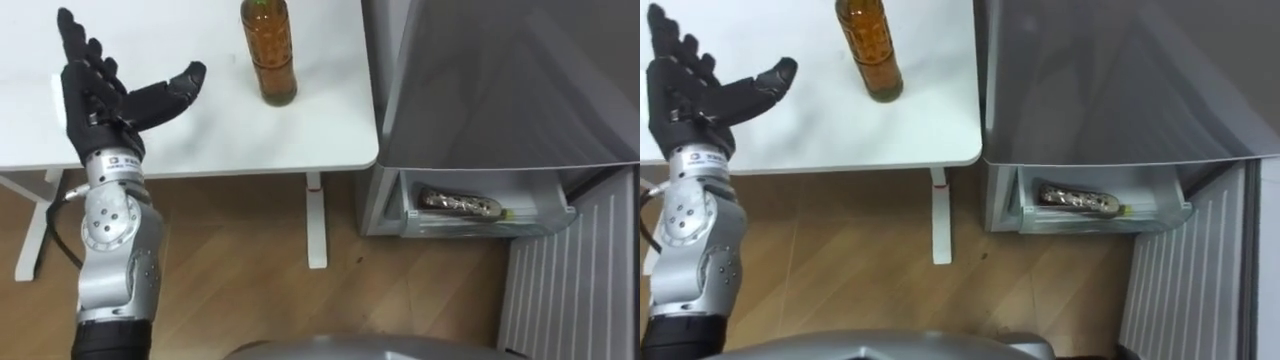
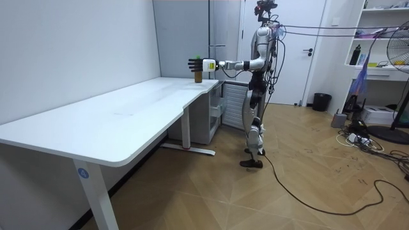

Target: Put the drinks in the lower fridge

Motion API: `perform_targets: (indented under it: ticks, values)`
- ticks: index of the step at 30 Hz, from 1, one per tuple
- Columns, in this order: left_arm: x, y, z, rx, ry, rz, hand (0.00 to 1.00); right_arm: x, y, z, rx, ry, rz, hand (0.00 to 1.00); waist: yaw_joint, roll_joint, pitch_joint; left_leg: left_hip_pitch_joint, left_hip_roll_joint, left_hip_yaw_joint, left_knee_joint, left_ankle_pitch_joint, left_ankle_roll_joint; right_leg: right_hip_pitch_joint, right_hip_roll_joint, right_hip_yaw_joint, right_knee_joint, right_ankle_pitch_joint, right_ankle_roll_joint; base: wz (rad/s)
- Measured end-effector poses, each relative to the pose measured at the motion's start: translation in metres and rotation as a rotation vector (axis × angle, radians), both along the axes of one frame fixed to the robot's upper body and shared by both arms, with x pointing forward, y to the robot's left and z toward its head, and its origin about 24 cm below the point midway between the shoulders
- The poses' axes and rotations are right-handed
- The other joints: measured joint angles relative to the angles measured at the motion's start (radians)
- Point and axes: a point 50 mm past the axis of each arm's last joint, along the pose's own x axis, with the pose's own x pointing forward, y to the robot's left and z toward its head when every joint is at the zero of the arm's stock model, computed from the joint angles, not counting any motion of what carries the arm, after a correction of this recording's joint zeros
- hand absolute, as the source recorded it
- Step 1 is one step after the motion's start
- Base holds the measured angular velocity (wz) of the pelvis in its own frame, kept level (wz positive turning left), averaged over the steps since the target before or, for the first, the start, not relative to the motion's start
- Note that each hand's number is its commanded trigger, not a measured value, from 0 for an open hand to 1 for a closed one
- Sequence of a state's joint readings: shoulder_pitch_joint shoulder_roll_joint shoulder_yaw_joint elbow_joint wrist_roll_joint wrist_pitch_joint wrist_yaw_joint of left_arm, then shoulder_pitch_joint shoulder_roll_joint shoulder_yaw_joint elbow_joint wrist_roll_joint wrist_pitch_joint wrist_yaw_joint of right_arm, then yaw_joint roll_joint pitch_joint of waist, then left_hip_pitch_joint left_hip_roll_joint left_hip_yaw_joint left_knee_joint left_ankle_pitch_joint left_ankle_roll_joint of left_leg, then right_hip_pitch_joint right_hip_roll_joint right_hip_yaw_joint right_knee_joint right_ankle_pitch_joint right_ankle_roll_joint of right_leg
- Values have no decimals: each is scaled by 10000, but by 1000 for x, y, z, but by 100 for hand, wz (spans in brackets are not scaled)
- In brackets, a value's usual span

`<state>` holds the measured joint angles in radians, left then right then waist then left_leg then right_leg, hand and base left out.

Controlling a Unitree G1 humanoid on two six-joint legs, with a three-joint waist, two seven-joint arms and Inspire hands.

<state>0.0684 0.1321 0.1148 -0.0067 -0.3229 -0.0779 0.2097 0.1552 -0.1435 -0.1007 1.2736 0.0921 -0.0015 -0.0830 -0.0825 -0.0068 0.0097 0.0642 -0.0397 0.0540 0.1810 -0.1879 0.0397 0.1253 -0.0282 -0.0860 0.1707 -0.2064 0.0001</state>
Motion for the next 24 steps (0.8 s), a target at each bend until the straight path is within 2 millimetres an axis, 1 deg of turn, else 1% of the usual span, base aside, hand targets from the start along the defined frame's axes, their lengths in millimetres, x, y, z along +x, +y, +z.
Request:
perform_targets:
  ticks: [1, 3, 5, 8, 10, 15, 16, 17, 20, 22, 24]
  values:
    - [1, 0, 0, -7, 10, -67, 0, 0, 0, 0, 4, 45, 41, 0, -35, -1, -1, 2, 0, 1, 0, 0, 0, 1, 1, 8, -1, 0, 0, -5]
    - [2, -1, -2, -29, 83, -202, 0, -1, 0, 0, -21, 137, 221, 0, -223, 2, -3, 7, -1, 13, 0, 0, 0, 2, 1, 33, 1, 0, 0, -2]
    - [3, -2, -3, -42, 171, -308, 0, -2, 0, 0, -29, 233, 326, 0, -271, 13, -6, 15, 8, 61, 0, 0, 0, -13, 7, 71, 5, 1, -1, -9]
    - [9, -2, -6, -81, 384, -386, 0, -3, 0, 0, -53, 398, 478, 0, -255, 60, -16, 50, 59, 218, -3, 0, 0, -27, 29, 181, 10, 16, -21, -12]
    - [14, -3, -13, -183, 815, -442, 0, -5, -1, 0, -53, 517, 457, 0, -266, 136, 14, 89, 72, 277, -24, -1, -1, -26, 38, 221, 22, 20, -26, -9]
    - [17, -5, -16, -253, 1133, -603, 0, -7, -1, 0, -52, 784, 493, 0, -338, 235, 10, 204, 101, 394, -104, -1, -5, -34, 82, 337, 71, 22, -30, -9]
    - [18, -5, -16, -268, 1132, -614, 0, -7, -2, 0, -53, 824, 487, 0, -346, 246, 16, 218, 104, 401, -106, 0, -6, -37, 85, 348, 87, 22, -31, -8]
    - [20, -6, -15, -283, 1150, -662, 0, -8, -2, 0, -49, 883, 475, 0, -349, 256, 43, 278, 115, 417, -118, 0, -7, -40, 99, 400, 153, 21, -31, -10]
    - [24, -6, -12, -285, 1155, -735, 0, -8, -2, 0, -19, 1024, 444, 0, -342, 254, 44, 353, 126, 509, -149, 0, -7, -30, 116, 558, 165, 21, -31, -13]
    - [28, -7, -12, -331, 1231, -847, 0, -8, -2, 0, -17, 1029, 445, 0, -363, 250, 45, 360, 119, 524, -145, -1, -6, -36, 114, 584, 168, 21, -31, -7]
    - [32, -6, -14, -481, 1329, -953, 0, -8, -2, 0, -30, 1035, 436, 0, -451, 235, 45, 360, 115, 523, -143, -1, -6, -39, 115, 609, 172, 21, -31, 0]
